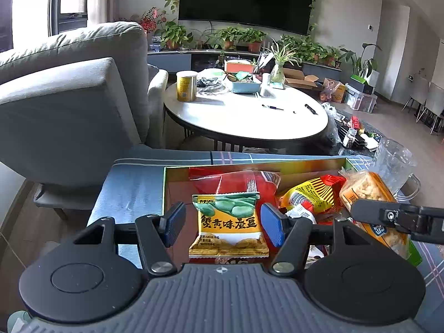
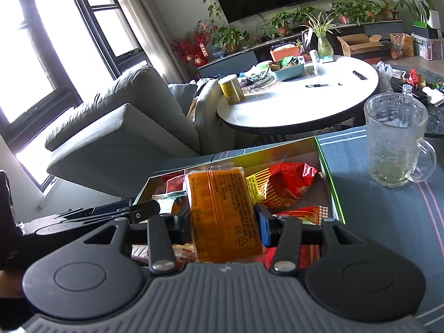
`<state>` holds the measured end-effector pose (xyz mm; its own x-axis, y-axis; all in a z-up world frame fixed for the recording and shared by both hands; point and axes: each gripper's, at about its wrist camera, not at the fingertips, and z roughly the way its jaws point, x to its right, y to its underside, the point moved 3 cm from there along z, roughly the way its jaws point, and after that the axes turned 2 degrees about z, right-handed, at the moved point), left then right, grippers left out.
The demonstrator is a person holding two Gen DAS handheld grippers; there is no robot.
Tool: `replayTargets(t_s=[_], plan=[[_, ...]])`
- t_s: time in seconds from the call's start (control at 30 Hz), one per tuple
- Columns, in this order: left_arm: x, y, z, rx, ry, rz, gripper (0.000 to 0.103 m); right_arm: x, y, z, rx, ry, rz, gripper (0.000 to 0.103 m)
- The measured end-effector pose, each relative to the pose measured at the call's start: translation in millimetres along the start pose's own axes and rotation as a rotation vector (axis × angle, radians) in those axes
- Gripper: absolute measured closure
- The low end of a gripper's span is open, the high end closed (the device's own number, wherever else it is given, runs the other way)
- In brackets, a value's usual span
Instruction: Organize snacks
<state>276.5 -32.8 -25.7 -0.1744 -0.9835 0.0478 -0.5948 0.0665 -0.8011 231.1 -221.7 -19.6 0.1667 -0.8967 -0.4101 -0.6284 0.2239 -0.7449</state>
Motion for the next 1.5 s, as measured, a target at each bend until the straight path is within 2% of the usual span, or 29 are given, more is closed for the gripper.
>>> replayTargets(t_s=[0.3, 0.57, 0.63, 0.87, 0.93, 1.07, 1.13, 1.27, 1.5], plan=[[-1, 1, -2, -0.002, -0.002, -0.004, 0.046, 3, -12, 19, 0.026, 0.013, 0.054, 0.034], [3, 8, -8, 0.002, 0.011, 0.003, 0.044, 8, -4, 2, 0.056, 0.018, 0.077, 0.033], [7, 9, -12, 0.013, 0.009, 0.016, 0.041, 7, -1, -3, 0.056, 0.019, 0.072, 0.033], [22, 9, -43, 0.082, 0.008, 0.059, 0.032, -6, 8, -27, 0.079, 0.001, 0.047, 0.033], [27, 10, -55, 0.112, -0.006, 0.064, 0.026, -10, 10, -36, 0.089, 0.005, 0.041, 0.033], [37, 15, -79, 0.15, -0.004, 0.077, 0.024, -14, 17, -55, 0.125, 0.014, 0.053, 0.033], [41, 18, -92, 0.16, -0.003, 0.079, 0.019, -17, 22, -65, 0.134, 0.02, 0.048, 0.033], [46, 33, -117, 0.199, 0.0, 0.055, 0.016, -23, 33, -88, 0.154, 0.03, 0.029, 0.033], [54, 65, -158, 0.213, 0.027, 0.058, 0.014, -35, 56, -123, 0.158, 0.052, -0.003, 0.033]])
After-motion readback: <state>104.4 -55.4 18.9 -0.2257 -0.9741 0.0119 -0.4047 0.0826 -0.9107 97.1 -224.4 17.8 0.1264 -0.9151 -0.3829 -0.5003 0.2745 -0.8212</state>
